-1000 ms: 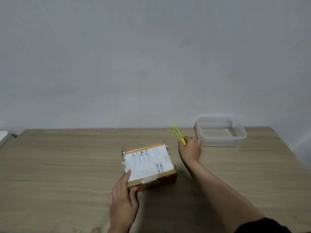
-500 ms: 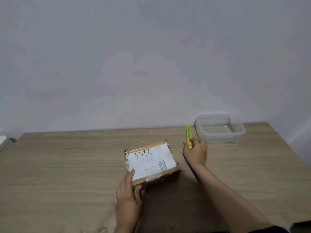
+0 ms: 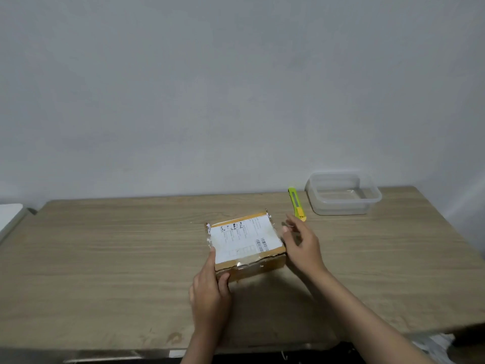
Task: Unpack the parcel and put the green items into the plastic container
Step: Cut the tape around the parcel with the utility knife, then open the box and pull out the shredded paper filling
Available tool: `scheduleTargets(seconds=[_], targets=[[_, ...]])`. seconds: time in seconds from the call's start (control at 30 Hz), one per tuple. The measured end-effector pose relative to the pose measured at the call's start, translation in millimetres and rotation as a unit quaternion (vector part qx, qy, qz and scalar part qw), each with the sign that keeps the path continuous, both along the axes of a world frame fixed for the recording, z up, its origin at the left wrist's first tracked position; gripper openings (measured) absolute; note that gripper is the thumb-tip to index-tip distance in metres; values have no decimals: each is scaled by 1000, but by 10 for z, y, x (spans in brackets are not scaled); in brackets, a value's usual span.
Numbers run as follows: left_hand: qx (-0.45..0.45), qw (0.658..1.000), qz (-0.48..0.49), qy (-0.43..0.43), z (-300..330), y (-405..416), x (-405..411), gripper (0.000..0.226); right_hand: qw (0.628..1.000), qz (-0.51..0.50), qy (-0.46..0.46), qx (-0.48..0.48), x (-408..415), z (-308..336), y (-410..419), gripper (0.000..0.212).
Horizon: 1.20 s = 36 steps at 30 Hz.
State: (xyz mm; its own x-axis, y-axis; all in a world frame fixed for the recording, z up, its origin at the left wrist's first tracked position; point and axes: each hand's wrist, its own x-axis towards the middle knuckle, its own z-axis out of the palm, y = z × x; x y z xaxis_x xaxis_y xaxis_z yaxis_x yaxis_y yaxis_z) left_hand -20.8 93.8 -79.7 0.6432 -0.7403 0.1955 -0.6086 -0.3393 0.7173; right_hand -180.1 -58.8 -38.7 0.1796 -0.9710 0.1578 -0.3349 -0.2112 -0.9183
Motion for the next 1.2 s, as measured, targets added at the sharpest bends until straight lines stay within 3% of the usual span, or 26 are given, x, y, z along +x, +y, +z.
scheduleTargets(seconds=[0.13, 0.33, 0.43, 0.57, 0.7, 1.2], targets=[[-7, 999, -2, 41, 54, 63, -10, 67, 992, 86, -34, 82, -27, 86, 468, 38], [2, 996, -65, 67, -2, 414, -78, 62, 992, 105, 62, 30, -456, 39, 886, 66], [5, 995, -85, 59, -48, 608, -136, 61, 989, 105, 96, -52, -634, 21, 1006, 57], [-1, 995, -89, 42, -52, 669, -170, 60, 994, 49, 41, -87, -616, 162, 1048, 40], [-11, 995, -96, 37, -36, 671, -174, 58, 998, 13, -57, -31, -478, 357, 898, 35], [-12, 990, -124, 71, -2, 676, -117, 58, 992, 99, 37, 62, -222, 294, 490, 55]])
